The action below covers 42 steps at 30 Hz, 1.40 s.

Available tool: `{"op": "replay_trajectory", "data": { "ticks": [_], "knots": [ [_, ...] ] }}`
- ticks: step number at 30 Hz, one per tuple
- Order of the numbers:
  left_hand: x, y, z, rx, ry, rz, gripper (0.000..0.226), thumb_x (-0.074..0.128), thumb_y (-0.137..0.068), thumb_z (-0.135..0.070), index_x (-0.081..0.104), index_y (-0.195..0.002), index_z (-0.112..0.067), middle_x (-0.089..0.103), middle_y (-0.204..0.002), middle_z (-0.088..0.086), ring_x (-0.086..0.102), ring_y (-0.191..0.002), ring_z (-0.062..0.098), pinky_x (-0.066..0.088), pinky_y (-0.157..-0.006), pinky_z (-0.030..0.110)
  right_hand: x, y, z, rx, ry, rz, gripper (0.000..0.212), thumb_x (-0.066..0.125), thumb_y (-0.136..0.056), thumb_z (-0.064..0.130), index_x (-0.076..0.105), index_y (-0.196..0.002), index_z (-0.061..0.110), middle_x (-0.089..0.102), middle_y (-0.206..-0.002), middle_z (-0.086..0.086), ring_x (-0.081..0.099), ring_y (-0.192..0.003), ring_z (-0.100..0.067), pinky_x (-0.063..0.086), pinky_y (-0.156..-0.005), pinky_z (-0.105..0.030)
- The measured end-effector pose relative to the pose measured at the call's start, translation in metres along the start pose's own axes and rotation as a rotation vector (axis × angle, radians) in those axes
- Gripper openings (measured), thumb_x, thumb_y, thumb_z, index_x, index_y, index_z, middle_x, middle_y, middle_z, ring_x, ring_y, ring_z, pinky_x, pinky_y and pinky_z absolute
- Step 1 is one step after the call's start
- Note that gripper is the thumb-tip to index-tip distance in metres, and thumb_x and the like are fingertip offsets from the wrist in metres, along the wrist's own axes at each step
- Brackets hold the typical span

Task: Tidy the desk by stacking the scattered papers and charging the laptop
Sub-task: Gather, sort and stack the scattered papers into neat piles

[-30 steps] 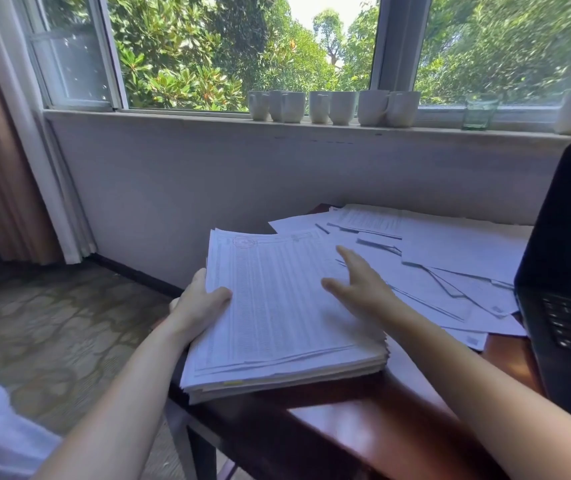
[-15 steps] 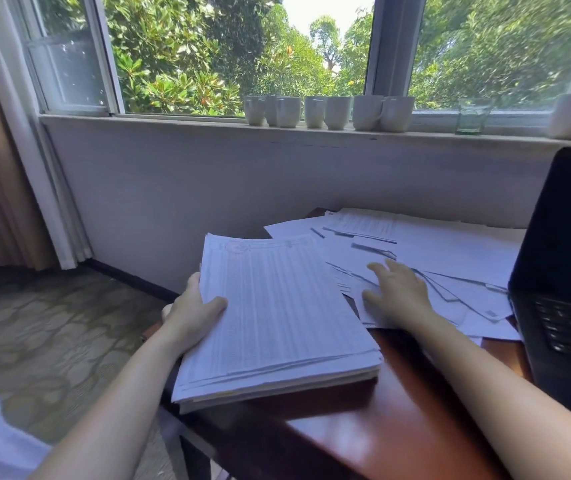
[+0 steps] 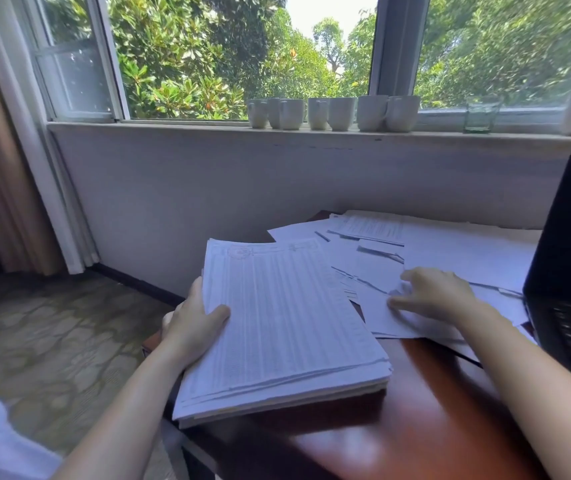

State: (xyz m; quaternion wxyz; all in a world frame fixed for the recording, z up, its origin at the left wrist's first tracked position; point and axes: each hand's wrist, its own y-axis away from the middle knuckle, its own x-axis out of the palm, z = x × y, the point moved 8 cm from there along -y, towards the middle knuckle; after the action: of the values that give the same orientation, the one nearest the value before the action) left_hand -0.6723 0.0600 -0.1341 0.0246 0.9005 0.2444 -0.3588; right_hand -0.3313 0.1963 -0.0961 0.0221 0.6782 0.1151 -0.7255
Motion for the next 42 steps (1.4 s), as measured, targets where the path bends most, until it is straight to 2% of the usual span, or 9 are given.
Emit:
{"op": "replay_trajectory", "data": {
  "ticks": [4,8,14,17,21,26,29,38,42],
  "knots": [
    [-0.001,0.002,-0.003,-0.004,-0.026,-0.01,0.062,0.038,-0.064,-0.046,0.04,-0.124,-0.031,0.06,-0.102,-0.013,0.055,-0.102,0.022,0.032,-0.103,0.039,0.0,-0.005,0.006,-0.021,-0.026,0.038,0.025,0.061,-0.079,0.036,0.059,-0.09,0.014,0.062,-0.102,-0.009,0.052,-0.091,-0.03,0.043,-0.071,-0.031],
    [-0.002,0.003,-0.004,-0.018,-0.024,0.006,0.067,0.038,-0.064,-0.046,0.038,-0.13,-0.029,0.057,-0.104,-0.011,0.051,-0.098,0.022,0.032,-0.1,0.037,0.002,-0.005,0.014,-0.034,0.026,0.011,0.021,0.051,-0.085,0.016,0.041,-0.068,0.011,0.06,-0.101,-0.017,0.044,-0.081,-0.03,0.035,-0.066,-0.027],
    [-0.001,0.004,-0.004,-0.014,-0.016,0.007,0.062,0.04,-0.065,-0.047,0.039,-0.125,-0.031,0.057,-0.102,-0.013,0.053,-0.099,0.022,0.033,-0.102,0.039,0.011,-0.012,0.007,-0.111,-0.046,0.115,0.011,0.063,-0.074,0.019,0.058,-0.08,0.012,0.062,-0.089,-0.01,0.056,-0.084,-0.029,0.042,-0.066,-0.03],
    [0.0,0.003,-0.003,-0.008,-0.018,0.015,0.057,0.04,-0.065,-0.046,0.038,-0.121,-0.033,0.056,-0.099,-0.015,0.053,-0.098,0.021,0.033,-0.101,0.04,0.01,-0.01,0.005,-0.126,-0.122,0.172,0.014,0.066,-0.073,0.02,0.053,-0.07,0.014,0.06,-0.079,-0.008,0.056,-0.08,-0.028,0.041,-0.063,-0.031],
    [0.0,0.003,-0.002,-0.009,-0.019,0.022,0.055,0.041,-0.065,-0.047,0.037,-0.118,-0.034,0.056,-0.097,-0.017,0.056,-0.098,0.022,0.035,-0.1,0.04,0.015,-0.01,0.008,-0.106,-0.029,0.141,0.006,0.055,-0.079,0.007,0.05,-0.077,0.011,0.051,-0.084,-0.01,0.051,-0.08,-0.029,0.036,-0.061,-0.027],
    [0.0,0.004,-0.002,-0.008,0.0,0.022,0.049,0.043,-0.065,-0.046,0.036,-0.112,-0.034,0.054,-0.094,-0.022,0.057,-0.099,0.022,0.036,-0.099,0.04,0.005,-0.007,0.005,-0.063,0.109,-0.029,0.017,0.044,-0.089,0.006,0.057,-0.1,0.008,0.057,-0.113,-0.015,0.056,-0.101,-0.033,0.04,-0.074,-0.029],
    [0.0,0.005,-0.003,-0.002,0.001,0.018,0.05,0.042,-0.065,-0.046,0.034,-0.113,-0.035,0.056,-0.098,-0.017,0.055,-0.098,0.021,0.035,-0.099,0.039,0.001,-0.002,-0.005,0.015,0.18,-0.159,0.03,0.041,-0.09,0.01,0.06,-0.113,0.017,0.061,-0.117,-0.01,0.058,-0.107,-0.031,0.044,-0.079,-0.031],
    [-0.002,0.004,-0.005,-0.017,-0.01,-0.019,0.07,0.04,-0.063,-0.045,0.036,-0.129,-0.025,0.056,-0.108,-0.009,0.055,-0.105,0.025,0.034,-0.102,0.04,-0.051,0.006,-0.005,0.121,-0.16,-0.405,0.027,0.037,-0.099,0.021,0.061,-0.101,0.007,0.063,-0.104,-0.021,0.058,-0.095,-0.041,0.033,-0.066,-0.033],
    [-0.001,0.005,-0.005,-0.034,-0.024,-0.007,0.075,0.039,-0.063,-0.046,0.034,-0.134,-0.024,0.057,-0.112,-0.008,0.055,-0.109,0.025,0.032,-0.101,0.037,-0.092,0.021,0.018,0.008,-0.395,-0.497,0.035,0.042,-0.098,0.024,0.048,-0.068,0.008,0.056,-0.077,-0.021,0.049,-0.077,-0.04,0.029,-0.061,-0.035]
  ]
}}
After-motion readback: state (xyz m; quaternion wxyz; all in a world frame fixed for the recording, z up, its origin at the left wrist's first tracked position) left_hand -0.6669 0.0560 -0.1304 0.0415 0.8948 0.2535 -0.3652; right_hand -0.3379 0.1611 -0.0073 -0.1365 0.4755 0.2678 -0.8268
